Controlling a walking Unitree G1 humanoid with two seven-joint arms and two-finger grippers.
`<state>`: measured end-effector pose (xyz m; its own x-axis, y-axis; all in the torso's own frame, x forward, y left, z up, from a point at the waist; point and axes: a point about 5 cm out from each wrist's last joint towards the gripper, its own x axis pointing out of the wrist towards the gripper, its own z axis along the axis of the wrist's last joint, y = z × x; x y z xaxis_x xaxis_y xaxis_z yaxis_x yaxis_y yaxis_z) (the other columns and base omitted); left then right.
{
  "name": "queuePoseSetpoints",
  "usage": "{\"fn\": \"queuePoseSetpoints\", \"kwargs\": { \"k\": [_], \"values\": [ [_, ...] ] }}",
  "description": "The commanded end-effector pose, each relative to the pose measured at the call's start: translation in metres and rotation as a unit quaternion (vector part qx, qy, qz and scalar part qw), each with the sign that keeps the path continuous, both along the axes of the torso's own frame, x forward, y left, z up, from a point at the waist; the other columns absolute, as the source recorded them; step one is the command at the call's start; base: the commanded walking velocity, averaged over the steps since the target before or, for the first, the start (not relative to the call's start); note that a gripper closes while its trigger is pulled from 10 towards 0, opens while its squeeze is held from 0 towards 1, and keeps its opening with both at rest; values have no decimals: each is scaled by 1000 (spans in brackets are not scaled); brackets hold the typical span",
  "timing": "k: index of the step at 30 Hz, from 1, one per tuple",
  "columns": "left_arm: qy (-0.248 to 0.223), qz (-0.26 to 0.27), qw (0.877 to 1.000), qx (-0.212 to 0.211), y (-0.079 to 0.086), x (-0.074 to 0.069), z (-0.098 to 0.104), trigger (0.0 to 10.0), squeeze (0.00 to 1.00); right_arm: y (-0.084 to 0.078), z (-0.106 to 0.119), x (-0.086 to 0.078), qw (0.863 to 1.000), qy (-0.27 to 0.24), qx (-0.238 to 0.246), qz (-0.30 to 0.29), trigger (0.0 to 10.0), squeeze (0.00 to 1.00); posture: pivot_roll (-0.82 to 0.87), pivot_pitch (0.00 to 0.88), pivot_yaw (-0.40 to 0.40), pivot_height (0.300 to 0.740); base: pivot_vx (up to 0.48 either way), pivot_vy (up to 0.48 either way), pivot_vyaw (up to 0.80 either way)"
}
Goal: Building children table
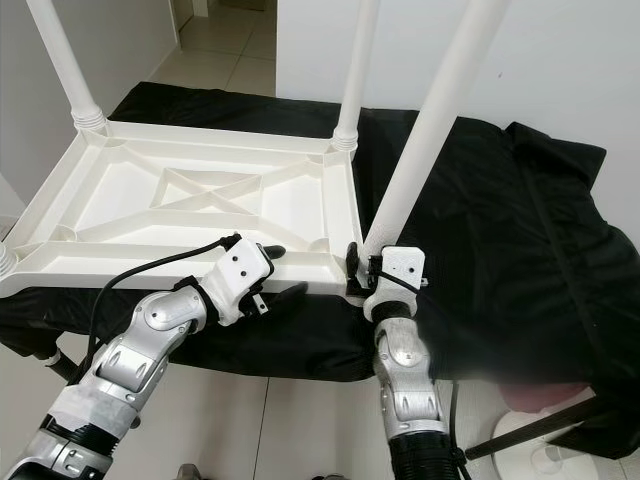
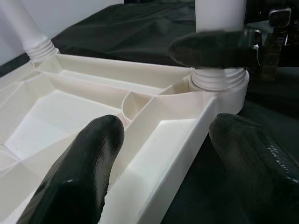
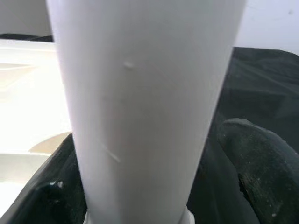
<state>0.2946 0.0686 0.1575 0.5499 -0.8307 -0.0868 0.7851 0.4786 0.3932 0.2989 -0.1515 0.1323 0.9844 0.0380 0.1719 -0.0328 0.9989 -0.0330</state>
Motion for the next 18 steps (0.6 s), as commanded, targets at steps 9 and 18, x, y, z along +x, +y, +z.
{"fn": "queuePoseSetpoints", "kwargs": {
  "k": [9,18],
  "values": [
    [42,-25,999,-7,-6,-12,-4,10000,0,-8,6,13,993,6,-39,113,10000,0,13,51,-85,740,0,0,0],
    [43,-40,998,-7,-13,-20,-4,10000,0,-11,8,24,972,19,-83,219,10000,0,16,64,-81,740,0,0,0]
  ]
}}
